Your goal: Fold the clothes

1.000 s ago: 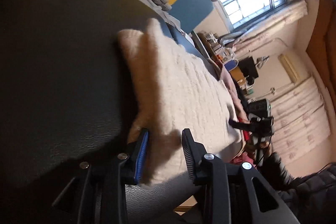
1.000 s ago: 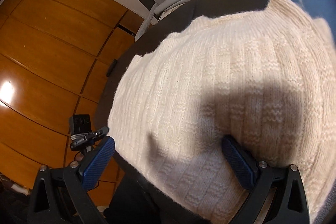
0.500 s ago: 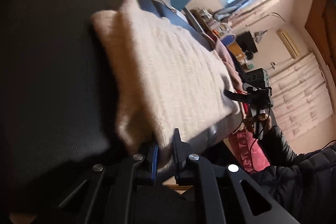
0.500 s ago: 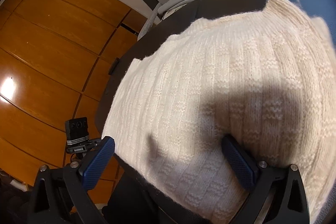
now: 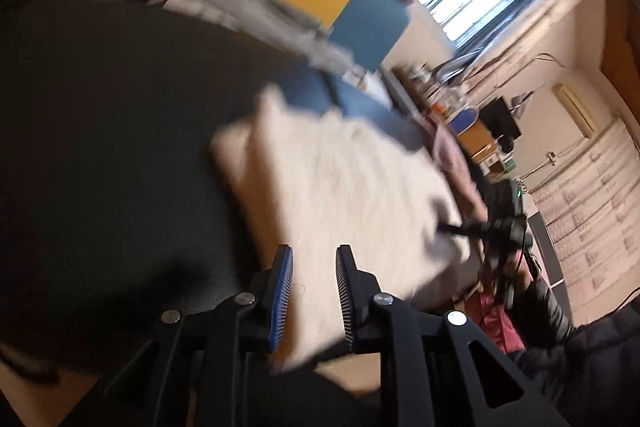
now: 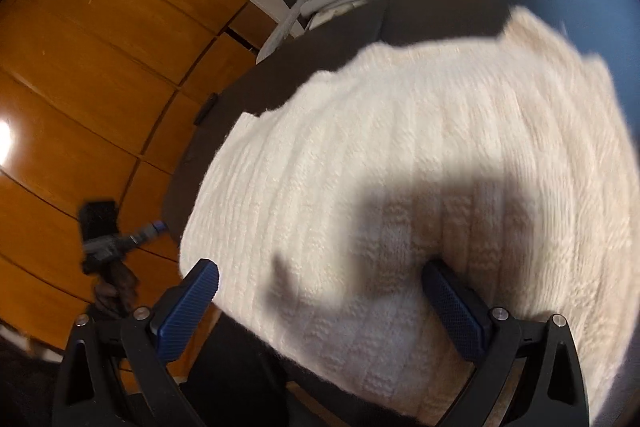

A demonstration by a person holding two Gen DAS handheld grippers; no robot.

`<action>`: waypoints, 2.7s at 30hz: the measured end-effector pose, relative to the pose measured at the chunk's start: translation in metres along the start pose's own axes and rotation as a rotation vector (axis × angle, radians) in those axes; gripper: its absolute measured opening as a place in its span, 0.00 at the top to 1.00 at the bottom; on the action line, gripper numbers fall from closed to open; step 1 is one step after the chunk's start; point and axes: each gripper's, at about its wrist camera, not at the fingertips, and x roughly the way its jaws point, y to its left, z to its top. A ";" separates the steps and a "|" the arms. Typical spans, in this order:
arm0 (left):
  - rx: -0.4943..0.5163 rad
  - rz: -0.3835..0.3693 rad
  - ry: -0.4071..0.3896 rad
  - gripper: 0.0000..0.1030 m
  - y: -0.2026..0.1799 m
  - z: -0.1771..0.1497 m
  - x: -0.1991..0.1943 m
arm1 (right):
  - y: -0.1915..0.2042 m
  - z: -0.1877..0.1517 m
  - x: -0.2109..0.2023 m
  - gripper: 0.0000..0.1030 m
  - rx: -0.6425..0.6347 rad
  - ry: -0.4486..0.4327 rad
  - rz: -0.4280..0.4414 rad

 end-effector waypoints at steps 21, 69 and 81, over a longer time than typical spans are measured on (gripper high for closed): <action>0.032 0.192 -0.026 0.52 0.003 0.062 0.103 | -0.086 0.104 -0.034 0.40 -0.023 -0.140 -0.419; -0.439 0.117 -0.061 0.35 0.103 0.036 0.075 | -0.032 0.060 -0.036 0.53 -0.186 -0.115 -0.364; -0.534 0.048 0.033 0.35 0.097 0.026 0.102 | -0.073 0.038 -0.020 0.47 -0.030 -0.105 -0.239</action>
